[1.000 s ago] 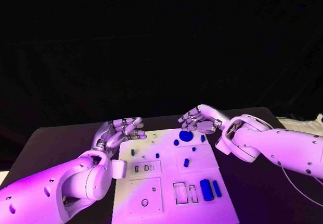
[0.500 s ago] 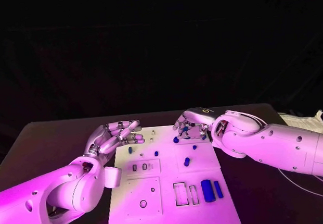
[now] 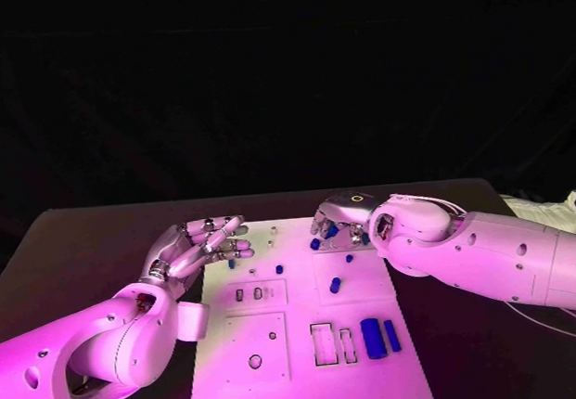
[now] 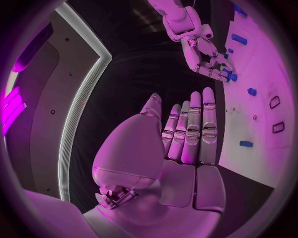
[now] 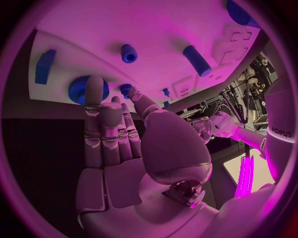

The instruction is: Assemble the parts on the task board

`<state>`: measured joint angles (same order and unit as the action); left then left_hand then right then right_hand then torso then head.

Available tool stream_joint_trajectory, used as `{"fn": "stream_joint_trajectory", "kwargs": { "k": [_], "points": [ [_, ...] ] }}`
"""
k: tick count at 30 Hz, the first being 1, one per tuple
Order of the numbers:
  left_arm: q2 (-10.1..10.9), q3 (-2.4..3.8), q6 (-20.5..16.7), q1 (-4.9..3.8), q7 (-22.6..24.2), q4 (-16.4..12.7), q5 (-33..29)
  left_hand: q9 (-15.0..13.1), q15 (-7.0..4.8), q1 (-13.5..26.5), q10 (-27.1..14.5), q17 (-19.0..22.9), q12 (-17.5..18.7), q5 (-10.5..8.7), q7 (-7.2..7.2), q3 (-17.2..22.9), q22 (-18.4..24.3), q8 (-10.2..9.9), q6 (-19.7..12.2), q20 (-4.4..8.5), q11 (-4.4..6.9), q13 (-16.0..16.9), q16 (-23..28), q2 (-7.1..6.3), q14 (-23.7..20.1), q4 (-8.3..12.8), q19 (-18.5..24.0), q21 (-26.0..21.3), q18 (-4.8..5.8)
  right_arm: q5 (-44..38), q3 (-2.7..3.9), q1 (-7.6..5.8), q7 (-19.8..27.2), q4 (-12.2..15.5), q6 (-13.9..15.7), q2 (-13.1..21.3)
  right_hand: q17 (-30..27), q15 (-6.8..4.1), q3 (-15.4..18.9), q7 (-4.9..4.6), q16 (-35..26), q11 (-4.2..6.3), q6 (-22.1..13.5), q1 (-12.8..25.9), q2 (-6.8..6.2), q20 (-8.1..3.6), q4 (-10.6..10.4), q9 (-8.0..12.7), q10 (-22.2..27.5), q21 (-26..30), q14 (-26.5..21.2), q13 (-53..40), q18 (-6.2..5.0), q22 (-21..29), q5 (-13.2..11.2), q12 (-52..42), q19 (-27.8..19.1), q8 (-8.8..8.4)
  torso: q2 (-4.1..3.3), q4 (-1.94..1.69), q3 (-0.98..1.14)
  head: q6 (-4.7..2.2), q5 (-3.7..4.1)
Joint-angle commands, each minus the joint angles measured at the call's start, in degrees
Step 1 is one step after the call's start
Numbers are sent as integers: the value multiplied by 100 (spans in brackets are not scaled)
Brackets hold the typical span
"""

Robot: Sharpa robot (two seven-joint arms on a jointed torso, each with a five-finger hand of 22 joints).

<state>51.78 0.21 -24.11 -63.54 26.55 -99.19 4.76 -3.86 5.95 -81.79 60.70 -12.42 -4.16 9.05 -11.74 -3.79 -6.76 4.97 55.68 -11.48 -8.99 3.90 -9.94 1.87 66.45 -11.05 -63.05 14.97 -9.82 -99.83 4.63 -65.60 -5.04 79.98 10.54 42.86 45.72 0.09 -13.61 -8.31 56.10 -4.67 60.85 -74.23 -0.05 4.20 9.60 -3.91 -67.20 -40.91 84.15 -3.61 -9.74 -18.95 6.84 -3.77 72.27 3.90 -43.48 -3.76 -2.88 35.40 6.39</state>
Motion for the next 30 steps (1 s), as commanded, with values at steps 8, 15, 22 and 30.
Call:
{"fn": "stream_joint_trajectory", "kwargs": {
  "k": [8,15,22,30],
  "points": [
    [13,7,143,-14,-22,-26,-106,7,0,-40,-44,-9,29,8,-41,-6,8,-33,2,-16,-18,-7,35,35,-29,45,16,-25,-37,-382,4,-9,-201,56,-154,-26,930,-24,-397,21,902,9,79,-34,-111,35,-208,-5,-43,-469,257,-3,-72,-299,-116,23,-126,-12,-57,-8,-2,0,2],
    [8,7,142,-15,-47,7,-118,7,2,-41,-50,-14,33,8,-44,-6,10,-38,-1,-18,-21,-8,41,36,-31,48,17,-29,-38,-356,4,-12,-167,94,-150,-29,1099,-24,-572,23,1086,4,100,-30,-213,44,-332,-5,-65,-673,226,-3,-68,-454,-146,25,-205,-15,-73,-8,-5,-3,-11],
    [5,6,146,-15,-106,50,-158,10,8,-59,-93,-36,51,-6,-61,-7,18,-61,-26,-25,-34,-16,64,34,-31,77,15,-45,-39,-359,5,-13,-145,138,-125,-27,1190,-13,-652,8,1187,-10,55,-44,-334,53,-389,4,-27,-820,214,0,-57,-592,-188,32,-238,-31,-81,-10,-7,-10,-22],
    [0,6,137,-15,-179,70,-167,9,12,-76,-121,-55,54,-14,-69,-2,22,-71,-34,-29,-42,-18,78,43,-27,101,10,-54,-40,-345,5,-13,-141,135,-204,-38,1241,-3,-703,2,1246,-22,22,-74,-418,64,-412,6,20,-914,206,2,-50,-684,-195,34,-264,-30,-95,-14,-9,1,-14]
  ]
}}
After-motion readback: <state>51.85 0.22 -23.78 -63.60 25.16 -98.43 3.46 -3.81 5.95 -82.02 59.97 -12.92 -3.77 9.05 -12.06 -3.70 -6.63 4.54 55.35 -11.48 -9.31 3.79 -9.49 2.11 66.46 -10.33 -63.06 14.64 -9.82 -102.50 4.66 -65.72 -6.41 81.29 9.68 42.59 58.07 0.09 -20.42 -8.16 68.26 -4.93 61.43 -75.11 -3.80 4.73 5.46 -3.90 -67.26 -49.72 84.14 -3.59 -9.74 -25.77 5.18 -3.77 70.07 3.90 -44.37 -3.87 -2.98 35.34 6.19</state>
